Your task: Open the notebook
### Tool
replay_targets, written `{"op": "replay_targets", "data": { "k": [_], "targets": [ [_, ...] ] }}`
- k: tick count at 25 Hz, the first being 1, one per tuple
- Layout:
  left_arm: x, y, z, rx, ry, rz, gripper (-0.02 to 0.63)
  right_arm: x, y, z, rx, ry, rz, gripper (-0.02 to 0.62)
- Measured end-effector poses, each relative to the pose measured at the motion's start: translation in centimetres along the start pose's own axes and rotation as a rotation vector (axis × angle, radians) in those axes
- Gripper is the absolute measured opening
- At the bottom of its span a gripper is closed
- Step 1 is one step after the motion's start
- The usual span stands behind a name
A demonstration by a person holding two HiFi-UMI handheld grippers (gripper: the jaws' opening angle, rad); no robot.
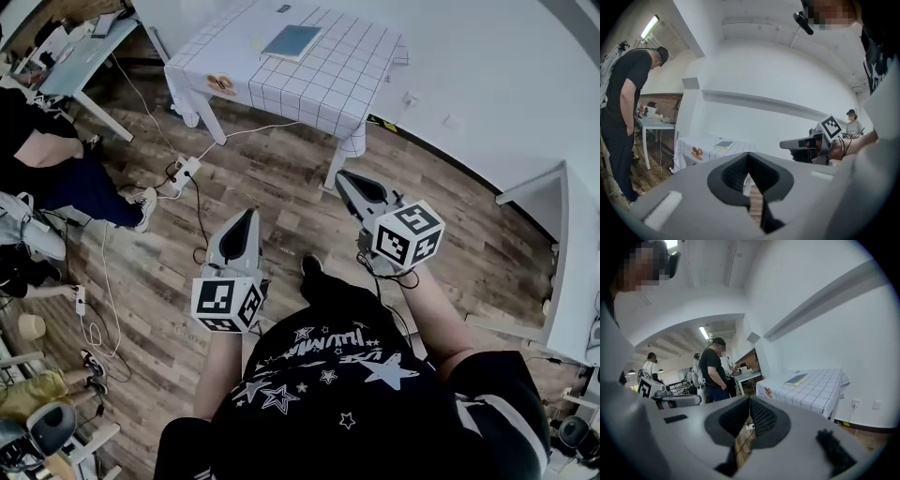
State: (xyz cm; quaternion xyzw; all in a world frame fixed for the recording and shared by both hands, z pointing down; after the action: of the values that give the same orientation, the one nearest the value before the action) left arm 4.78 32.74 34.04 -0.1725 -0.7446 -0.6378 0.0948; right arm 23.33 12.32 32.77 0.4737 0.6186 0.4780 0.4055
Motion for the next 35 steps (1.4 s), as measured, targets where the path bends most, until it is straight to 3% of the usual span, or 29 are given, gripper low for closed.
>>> {"op": "replay_targets", "data": {
  "k": [6,15,35],
  "targets": [
    [1.0,-2.1,-5.4,0.006,-0.004,-0.015,0.009,-5.2,-1.8,-4.0,-0.003,-0.010,0.012,0.015],
    [4.3,0.1,-6.6,-0.014,-0.016,-0.034,0.009,-5.2,0.6,-8.1,-0.047,-0.034,-0.003,0.016],
    [5.6,-4.0,-17.3,0.014,0.003,-0.027,0.009,-14.2,-1.0,-12.3,-0.060,-0.001,-0.063,0.015]
  ]
}}
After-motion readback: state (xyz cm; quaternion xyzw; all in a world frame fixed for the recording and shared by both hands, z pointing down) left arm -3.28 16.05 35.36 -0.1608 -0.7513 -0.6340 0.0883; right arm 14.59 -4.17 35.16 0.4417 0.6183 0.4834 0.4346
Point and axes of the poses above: the fingertips, and each gripper's own axes: z backward along the fingers, x to its left, y out of its underside, the point moved 10 cm from there along z, backward along the fingers, and after that the axes turned 12 degrees about z, right-handed, at the moved point
